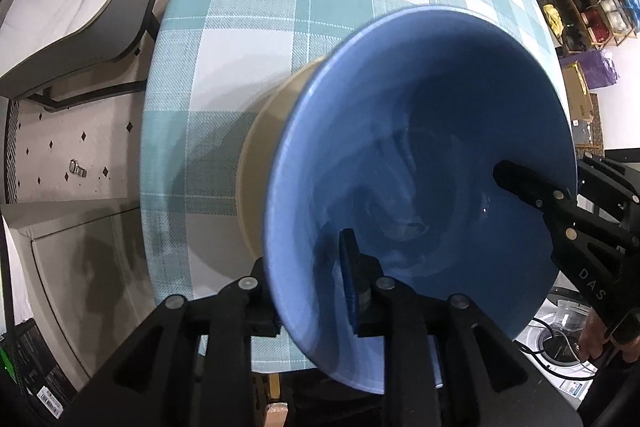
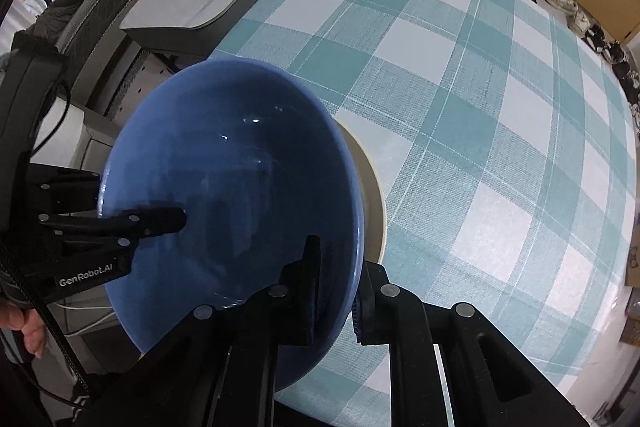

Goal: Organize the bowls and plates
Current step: 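Lower the blue bowls onto the cream plate stack and open both tools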

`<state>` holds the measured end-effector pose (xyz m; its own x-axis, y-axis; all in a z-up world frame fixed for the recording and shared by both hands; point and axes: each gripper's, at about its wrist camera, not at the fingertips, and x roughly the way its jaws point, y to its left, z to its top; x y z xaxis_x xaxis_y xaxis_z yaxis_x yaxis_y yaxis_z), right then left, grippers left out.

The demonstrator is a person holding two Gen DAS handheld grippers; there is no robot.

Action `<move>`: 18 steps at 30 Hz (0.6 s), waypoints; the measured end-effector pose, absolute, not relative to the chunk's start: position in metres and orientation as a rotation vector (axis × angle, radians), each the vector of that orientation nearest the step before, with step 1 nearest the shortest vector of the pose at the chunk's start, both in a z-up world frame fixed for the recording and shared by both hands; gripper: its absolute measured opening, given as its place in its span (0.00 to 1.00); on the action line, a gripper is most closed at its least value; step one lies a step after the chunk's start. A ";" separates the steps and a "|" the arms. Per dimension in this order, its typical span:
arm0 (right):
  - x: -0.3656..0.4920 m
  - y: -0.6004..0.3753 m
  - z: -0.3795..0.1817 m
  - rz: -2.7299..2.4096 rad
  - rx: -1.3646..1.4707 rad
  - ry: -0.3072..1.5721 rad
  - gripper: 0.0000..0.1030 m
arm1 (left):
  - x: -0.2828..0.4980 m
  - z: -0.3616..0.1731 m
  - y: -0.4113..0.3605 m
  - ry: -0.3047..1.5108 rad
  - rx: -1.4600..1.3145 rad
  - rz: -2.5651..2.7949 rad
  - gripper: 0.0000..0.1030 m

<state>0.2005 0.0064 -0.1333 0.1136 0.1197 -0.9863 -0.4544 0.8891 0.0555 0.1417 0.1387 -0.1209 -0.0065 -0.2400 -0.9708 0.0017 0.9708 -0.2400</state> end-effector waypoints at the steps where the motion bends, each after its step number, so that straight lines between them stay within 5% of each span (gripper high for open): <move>1: 0.201 0.006 -0.133 0.430 -0.285 1.398 0.12 | 0.142 -0.120 0.140 1.564 -0.186 -0.189 0.23; 4: 0.201 0.006 -0.132 0.430 -0.289 1.390 0.12 | 0.145 -0.119 0.142 1.556 -0.201 -0.187 0.45; 18: 0.200 0.003 -0.113 0.467 -0.267 1.292 0.24 | 0.141 -0.100 0.152 1.465 -0.214 -0.161 0.47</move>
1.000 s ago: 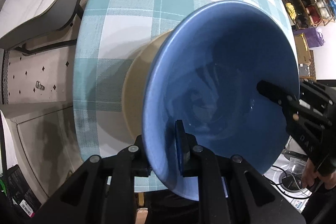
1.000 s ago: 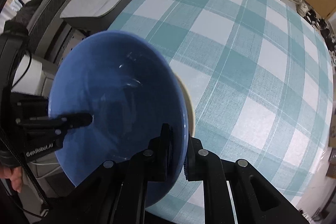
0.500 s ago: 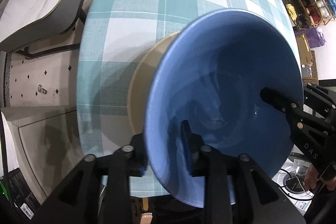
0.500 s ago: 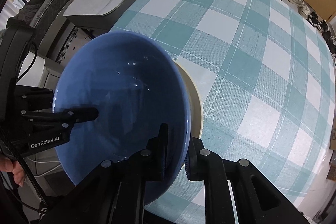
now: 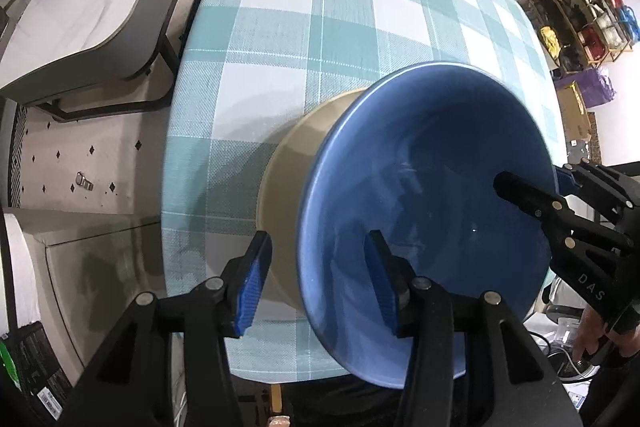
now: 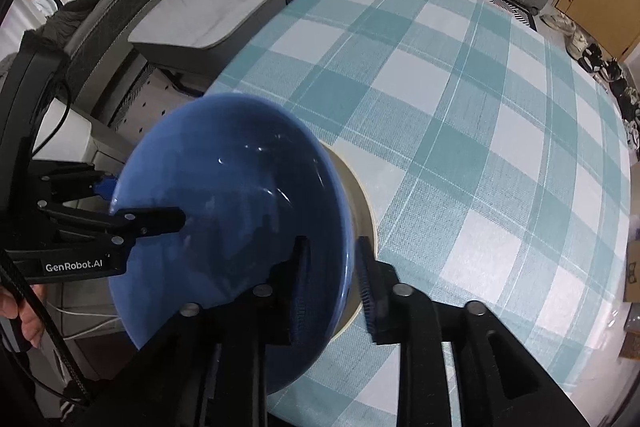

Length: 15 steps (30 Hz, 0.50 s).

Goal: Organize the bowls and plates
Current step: 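Lower the blue bowls onto the cream plate stack and open both tools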

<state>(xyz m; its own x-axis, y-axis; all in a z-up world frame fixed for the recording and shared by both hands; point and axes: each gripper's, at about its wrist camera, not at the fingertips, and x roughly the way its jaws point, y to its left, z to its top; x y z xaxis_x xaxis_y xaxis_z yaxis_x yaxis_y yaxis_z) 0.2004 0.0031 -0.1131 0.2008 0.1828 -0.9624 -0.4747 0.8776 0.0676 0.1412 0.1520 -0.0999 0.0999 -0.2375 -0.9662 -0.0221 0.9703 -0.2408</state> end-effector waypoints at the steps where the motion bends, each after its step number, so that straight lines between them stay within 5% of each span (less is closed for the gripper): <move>1: 0.200 0.001 -0.111 0.465 -0.261 1.286 0.25 | 0.140 -0.096 0.153 1.449 -0.214 -0.150 0.48; 10: 0.190 -0.026 -0.074 0.461 -0.218 1.133 0.34 | 0.114 -0.050 0.154 1.257 -0.093 -0.020 0.53; 12: 0.185 -0.037 -0.061 0.478 -0.175 1.076 0.38 | 0.103 -0.033 0.153 1.164 -0.095 0.007 0.61; 14: 0.178 -0.049 -0.049 0.490 -0.115 1.035 0.48 | 0.091 -0.017 0.150 1.050 -0.089 0.029 0.87; 15: 0.172 -0.056 -0.044 0.490 -0.087 1.004 0.52 | 0.080 -0.007 0.145 0.975 -0.082 0.040 0.92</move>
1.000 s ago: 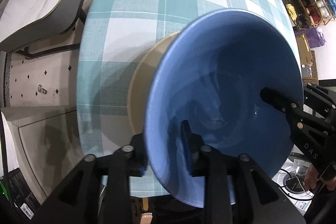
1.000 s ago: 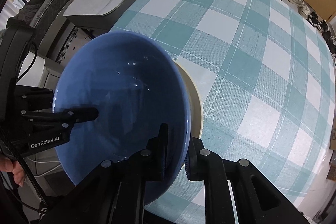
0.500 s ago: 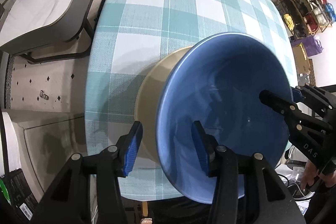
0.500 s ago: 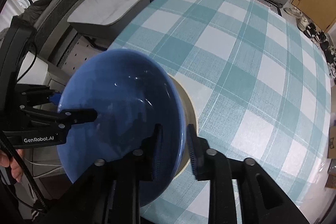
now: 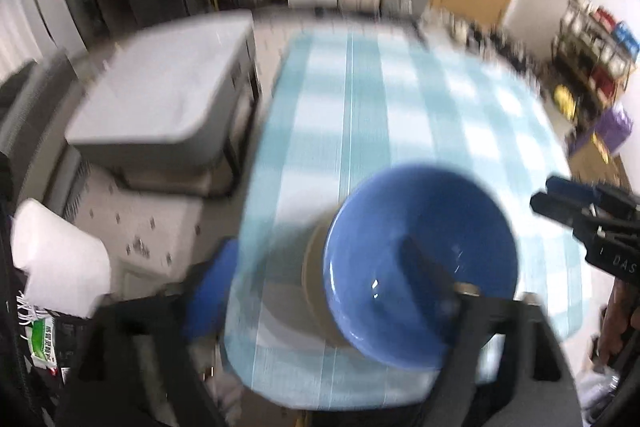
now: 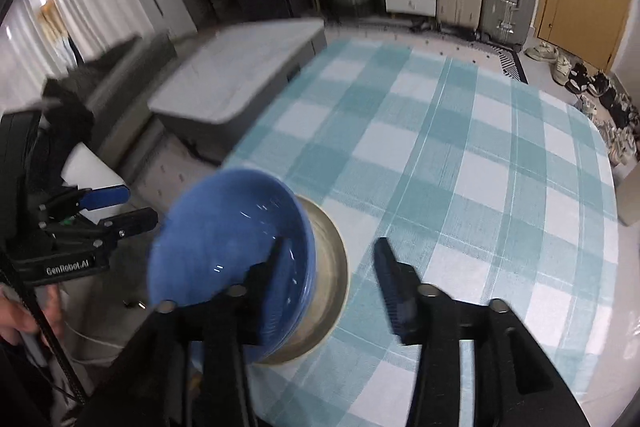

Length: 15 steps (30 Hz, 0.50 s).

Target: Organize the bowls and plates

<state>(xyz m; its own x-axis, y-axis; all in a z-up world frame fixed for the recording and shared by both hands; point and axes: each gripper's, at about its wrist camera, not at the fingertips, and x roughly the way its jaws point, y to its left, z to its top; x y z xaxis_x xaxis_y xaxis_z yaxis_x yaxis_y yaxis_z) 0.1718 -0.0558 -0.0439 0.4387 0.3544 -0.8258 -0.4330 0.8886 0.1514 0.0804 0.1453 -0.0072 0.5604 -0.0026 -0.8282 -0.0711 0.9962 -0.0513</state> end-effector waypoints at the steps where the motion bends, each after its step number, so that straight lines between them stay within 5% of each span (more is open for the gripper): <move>1: 0.164 -0.062 -0.039 0.484 -0.069 0.970 0.55 | 0.073 -0.001 0.142 0.926 -0.079 0.047 0.95; 3: 0.151 -0.069 -0.033 0.489 -0.057 0.909 0.73 | 0.057 0.007 0.131 0.842 -0.078 0.040 0.95; 10: 0.107 -0.097 -0.026 0.452 -0.026 0.739 0.99 | 0.030 0.005 0.094 0.724 -0.072 0.030 0.98; 15: 0.088 -0.117 -0.043 0.402 0.054 0.734 0.99 | 0.013 -0.003 0.067 0.679 -0.016 0.045 0.98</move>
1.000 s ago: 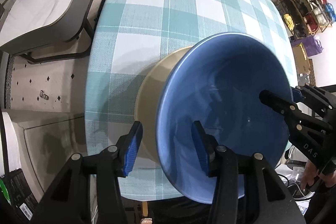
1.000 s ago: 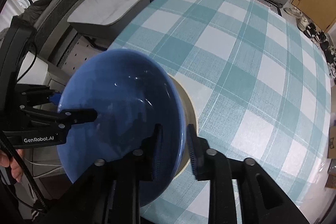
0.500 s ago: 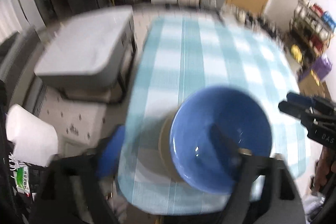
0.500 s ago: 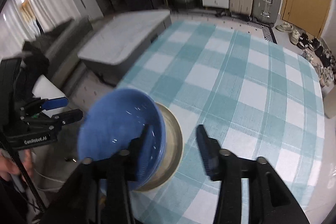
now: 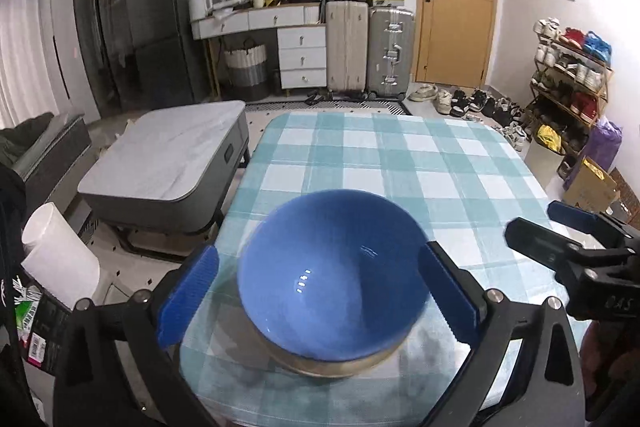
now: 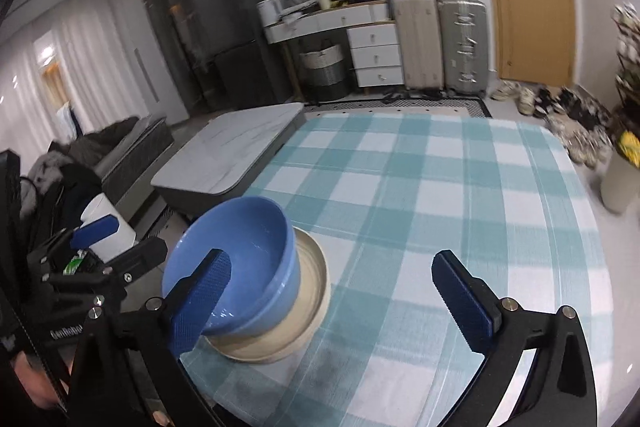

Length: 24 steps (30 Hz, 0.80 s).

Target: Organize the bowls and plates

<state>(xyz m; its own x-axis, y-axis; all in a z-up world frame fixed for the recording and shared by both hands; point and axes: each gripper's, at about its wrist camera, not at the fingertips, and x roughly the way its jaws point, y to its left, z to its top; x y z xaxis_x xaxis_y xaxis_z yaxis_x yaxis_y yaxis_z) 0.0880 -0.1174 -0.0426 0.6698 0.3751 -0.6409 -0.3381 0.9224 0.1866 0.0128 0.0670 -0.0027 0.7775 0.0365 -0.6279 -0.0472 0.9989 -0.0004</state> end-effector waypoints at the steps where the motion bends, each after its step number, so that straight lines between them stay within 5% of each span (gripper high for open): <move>1: 0.085 -0.121 -0.047 0.388 0.059 0.725 0.99 | 0.007 -0.005 0.064 0.654 -0.011 0.049 0.98; 24: 0.038 -0.146 -0.078 0.199 0.039 0.626 0.99 | -0.012 -0.040 0.052 0.693 -0.058 0.010 0.98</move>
